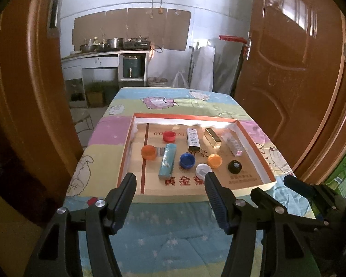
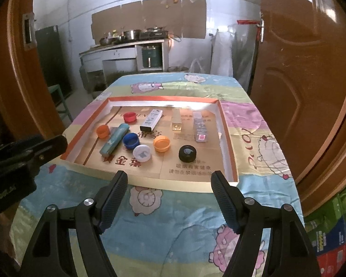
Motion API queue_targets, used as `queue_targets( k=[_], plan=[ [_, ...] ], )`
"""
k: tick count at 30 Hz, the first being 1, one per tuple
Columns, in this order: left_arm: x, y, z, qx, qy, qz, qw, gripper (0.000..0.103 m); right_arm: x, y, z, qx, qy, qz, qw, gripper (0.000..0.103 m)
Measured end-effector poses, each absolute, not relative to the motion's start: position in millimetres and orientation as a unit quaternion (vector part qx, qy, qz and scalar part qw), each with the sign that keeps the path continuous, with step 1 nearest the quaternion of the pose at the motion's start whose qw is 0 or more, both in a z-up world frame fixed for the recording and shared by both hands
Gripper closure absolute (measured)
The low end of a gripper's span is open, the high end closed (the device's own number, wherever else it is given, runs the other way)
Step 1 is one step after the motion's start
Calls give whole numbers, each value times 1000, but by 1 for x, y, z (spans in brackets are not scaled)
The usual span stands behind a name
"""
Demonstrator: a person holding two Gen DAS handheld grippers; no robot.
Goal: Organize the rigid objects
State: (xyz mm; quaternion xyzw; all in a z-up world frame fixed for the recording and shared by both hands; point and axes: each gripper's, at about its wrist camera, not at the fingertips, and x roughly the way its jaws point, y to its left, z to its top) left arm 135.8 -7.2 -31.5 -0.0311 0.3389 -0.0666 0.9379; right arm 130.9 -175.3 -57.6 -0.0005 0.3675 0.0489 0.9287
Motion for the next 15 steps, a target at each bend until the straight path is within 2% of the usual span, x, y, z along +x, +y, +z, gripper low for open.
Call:
queue_targets(
  k=[15],
  plan=[
    [80, -5, -12, -19, 289, 10, 957, 42, 88, -175, -34, -5, 345, 32, 938, 27]
  ],
)
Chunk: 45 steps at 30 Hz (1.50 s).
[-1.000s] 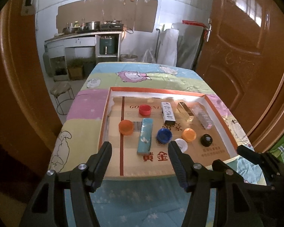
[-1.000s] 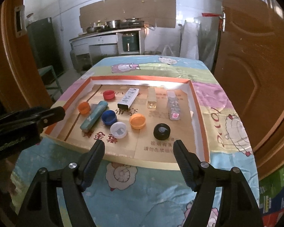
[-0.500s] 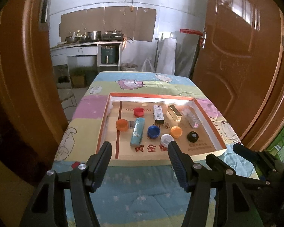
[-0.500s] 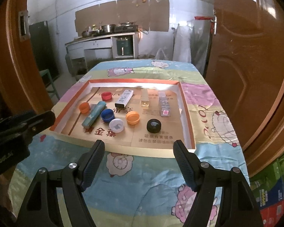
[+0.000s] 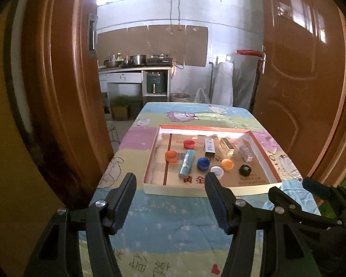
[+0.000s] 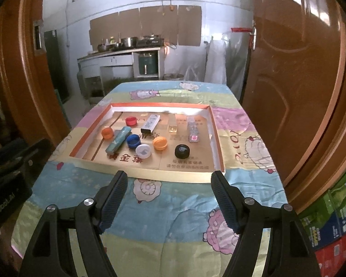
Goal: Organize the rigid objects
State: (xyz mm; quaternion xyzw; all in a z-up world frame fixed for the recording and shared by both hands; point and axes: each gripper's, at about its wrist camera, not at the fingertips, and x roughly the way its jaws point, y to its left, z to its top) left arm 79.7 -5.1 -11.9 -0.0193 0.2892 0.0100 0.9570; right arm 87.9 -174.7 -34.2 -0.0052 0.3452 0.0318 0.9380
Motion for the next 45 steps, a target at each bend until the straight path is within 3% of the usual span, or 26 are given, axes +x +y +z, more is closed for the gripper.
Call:
queue_targets(
  k=[45],
  plan=[
    [-25, -15, 22, -11, 238, -3, 971, 42, -34, -169, 29, -16, 247, -2, 969, 27]
  ],
)
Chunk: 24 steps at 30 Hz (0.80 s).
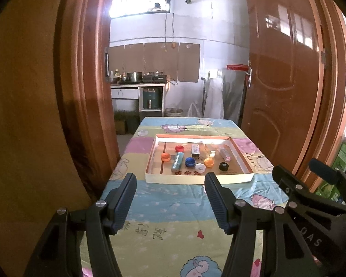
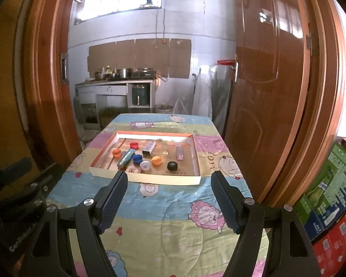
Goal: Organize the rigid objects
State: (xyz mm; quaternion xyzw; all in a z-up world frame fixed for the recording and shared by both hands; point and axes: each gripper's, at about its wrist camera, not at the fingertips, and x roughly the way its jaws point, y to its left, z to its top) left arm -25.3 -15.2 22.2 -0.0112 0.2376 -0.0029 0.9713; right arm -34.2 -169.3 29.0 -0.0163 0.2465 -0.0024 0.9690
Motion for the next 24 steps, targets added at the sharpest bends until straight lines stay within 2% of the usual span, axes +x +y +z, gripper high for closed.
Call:
queue_targets(
  k=[24],
  plan=[
    [-41, -12, 23, -3, 224, 4, 975, 42, -54, -165, 36, -20, 230, 4, 973, 27]
  ],
)
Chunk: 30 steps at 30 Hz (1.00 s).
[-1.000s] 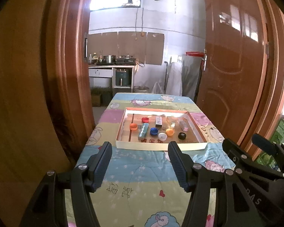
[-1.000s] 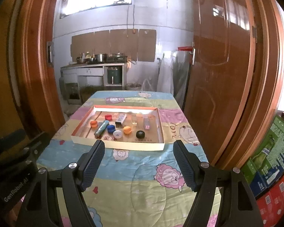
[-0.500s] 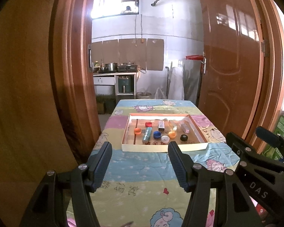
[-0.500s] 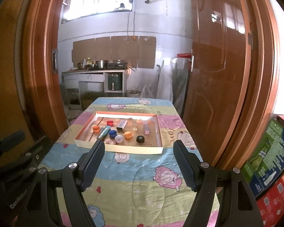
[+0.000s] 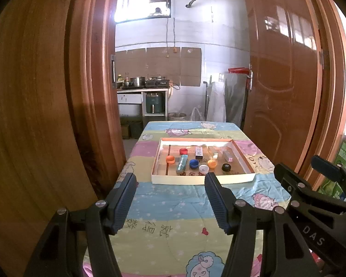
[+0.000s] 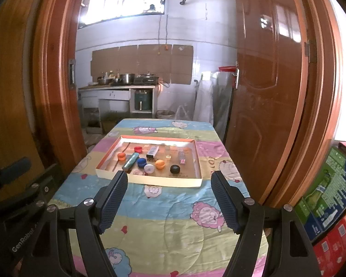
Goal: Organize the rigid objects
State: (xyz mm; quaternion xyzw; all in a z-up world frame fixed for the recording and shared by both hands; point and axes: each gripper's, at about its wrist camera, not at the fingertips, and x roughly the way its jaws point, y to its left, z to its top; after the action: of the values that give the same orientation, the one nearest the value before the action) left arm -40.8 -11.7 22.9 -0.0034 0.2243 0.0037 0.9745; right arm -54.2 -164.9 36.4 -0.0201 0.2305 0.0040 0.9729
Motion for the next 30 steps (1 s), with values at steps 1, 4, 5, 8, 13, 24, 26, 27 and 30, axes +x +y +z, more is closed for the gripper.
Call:
queue_targets(
  k=[1, 4, 5, 8, 13, 24, 26, 27, 30],
  plan=[
    [-41, -12, 23, -3, 224, 3, 975, 42, -54, -165, 36, -20, 231, 4, 973, 27],
    [-41, -12, 24, -3, 224, 2, 975, 42, -55, -165, 36, -20, 231, 4, 973, 27],
    [-42, -12, 24, -3, 224, 3, 975, 42, -54, -164, 36, -20, 231, 4, 973, 27],
    [-41, -11, 24, -4, 223, 3, 975, 42, -54, -164, 36, -19, 232, 4, 973, 27],
    [-41, -12, 24, -3, 224, 2, 975, 42, -54, -164, 36, -20, 231, 4, 973, 27],
    [-41, -10, 24, -2, 225, 1, 974, 42, -54, -164, 36, -20, 231, 4, 973, 27],
    [-42, -10, 24, -2, 224, 2, 975, 42, -54, -164, 36, -19, 232, 4, 973, 27],
    [-41, -10, 24, -3, 224, 2, 975, 42, -54, -164, 36, -19, 232, 5, 973, 27],
    [-42, -10, 24, -2, 225, 1, 974, 42, -54, -164, 36, -19, 232, 4, 973, 27]
  ],
)
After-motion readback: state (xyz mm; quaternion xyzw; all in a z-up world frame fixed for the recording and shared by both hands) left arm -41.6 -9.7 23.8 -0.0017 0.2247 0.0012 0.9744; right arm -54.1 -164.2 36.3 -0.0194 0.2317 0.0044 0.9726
